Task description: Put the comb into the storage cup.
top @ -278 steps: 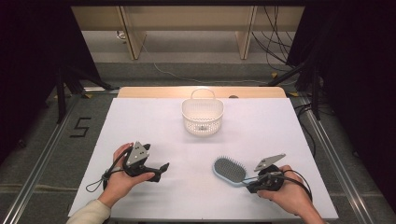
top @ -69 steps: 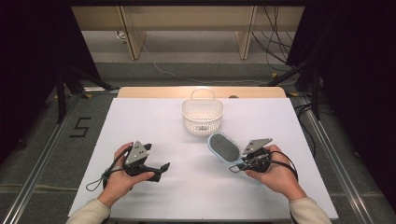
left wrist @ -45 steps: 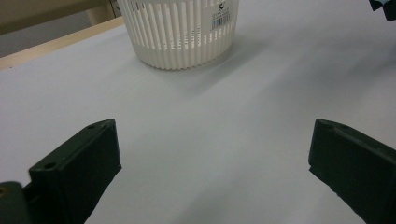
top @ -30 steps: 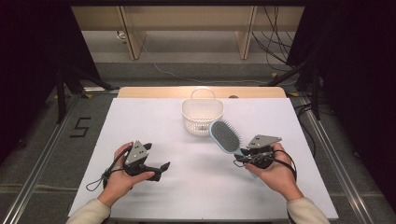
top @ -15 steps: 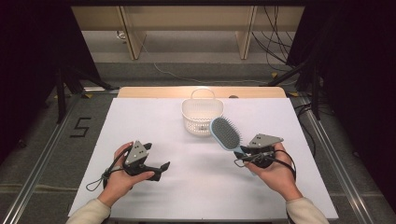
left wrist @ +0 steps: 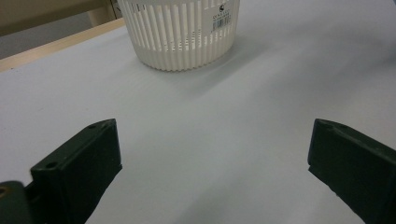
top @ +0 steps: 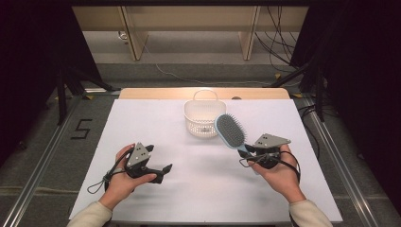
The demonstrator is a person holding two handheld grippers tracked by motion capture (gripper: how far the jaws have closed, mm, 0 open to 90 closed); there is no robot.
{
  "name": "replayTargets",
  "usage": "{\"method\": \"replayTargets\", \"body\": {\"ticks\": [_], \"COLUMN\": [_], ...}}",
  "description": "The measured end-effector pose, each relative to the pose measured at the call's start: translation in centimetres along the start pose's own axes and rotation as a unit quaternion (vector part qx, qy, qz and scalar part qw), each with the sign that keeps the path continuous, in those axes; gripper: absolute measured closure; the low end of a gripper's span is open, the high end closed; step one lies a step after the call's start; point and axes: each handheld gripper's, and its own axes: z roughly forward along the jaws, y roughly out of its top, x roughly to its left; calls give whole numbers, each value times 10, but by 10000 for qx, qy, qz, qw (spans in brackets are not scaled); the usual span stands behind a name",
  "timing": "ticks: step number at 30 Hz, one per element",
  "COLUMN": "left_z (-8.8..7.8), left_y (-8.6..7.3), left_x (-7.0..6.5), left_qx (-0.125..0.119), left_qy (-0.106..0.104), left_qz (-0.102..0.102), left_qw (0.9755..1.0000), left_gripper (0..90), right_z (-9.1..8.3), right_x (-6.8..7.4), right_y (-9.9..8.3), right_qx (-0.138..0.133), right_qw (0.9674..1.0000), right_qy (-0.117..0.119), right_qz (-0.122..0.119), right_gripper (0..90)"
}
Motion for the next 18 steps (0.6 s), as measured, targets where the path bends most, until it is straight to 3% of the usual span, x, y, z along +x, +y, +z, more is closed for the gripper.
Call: {"method": "replayTargets", "body": {"ticks": [18], "left_z": [1], "left_y": [0], "left_x": [0], "left_qx": [-2], "left_qy": [3], "left_qz": [2], "left_qw": [10000], "left_gripper": [22], "right_z": [3], "right_x": [-2], "right_y": [6], "right_qx": [-180], "right_qw": [9998], "right_qy": [-78], "right_qz": [78], "right_gripper": [702]}}
